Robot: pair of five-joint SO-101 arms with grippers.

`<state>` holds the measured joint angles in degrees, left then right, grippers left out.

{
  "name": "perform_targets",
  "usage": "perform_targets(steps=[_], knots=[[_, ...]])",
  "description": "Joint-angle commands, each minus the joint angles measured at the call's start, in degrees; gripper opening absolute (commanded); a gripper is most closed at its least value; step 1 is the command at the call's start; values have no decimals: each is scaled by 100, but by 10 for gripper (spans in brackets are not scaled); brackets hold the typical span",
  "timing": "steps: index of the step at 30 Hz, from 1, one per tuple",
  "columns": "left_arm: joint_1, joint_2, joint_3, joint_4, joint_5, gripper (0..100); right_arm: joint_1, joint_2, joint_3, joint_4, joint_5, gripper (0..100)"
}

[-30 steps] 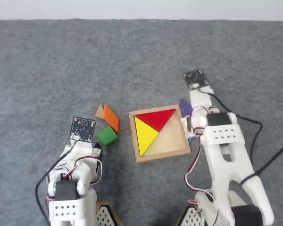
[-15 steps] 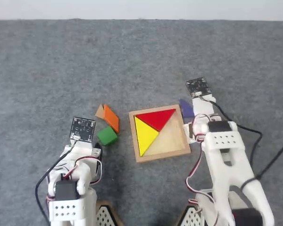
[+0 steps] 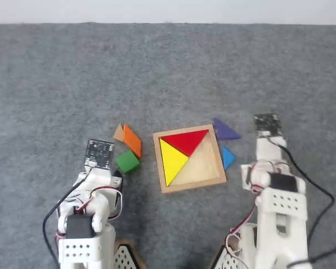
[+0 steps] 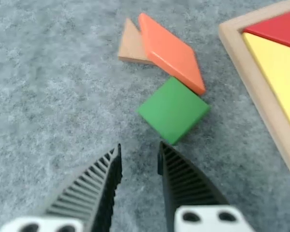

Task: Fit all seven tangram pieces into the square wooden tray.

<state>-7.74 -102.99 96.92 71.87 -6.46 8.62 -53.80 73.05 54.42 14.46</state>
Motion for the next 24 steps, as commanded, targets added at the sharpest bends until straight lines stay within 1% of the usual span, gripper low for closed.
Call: perform_targets(steps=[1,3,7,13,15,16,19,20,22,24], knots=[[624,-105,-48,35,105,122,242,-620,281,31,343,21],[993,-105,-48,35,79,123,242,-884,563,31,369,21],[1398,-105,-48,35,79,123,277,-1393,888,57,448,21],[1582,-105,-48,9,62,123,286,-1921,1292,66,835,20],[1565,-105,-48,-211,9,123,277,-1991,1336,66,835,20],[1442,-105,-40,-343,-281,123,277,-1991,1345,66,835,20],[791,-105,-198,-677,-1741,123,286,-1974,1380,66,844,20],[563,-105,-259,-747,-1996,122,286,-1974,1380,66,879,20],[193,-70,-470,-826,-1925,122,277,-1974,1389,66,862,20],[-18,9,-760,-712,-1943,122,259,-1974,1424,48,862,20]])
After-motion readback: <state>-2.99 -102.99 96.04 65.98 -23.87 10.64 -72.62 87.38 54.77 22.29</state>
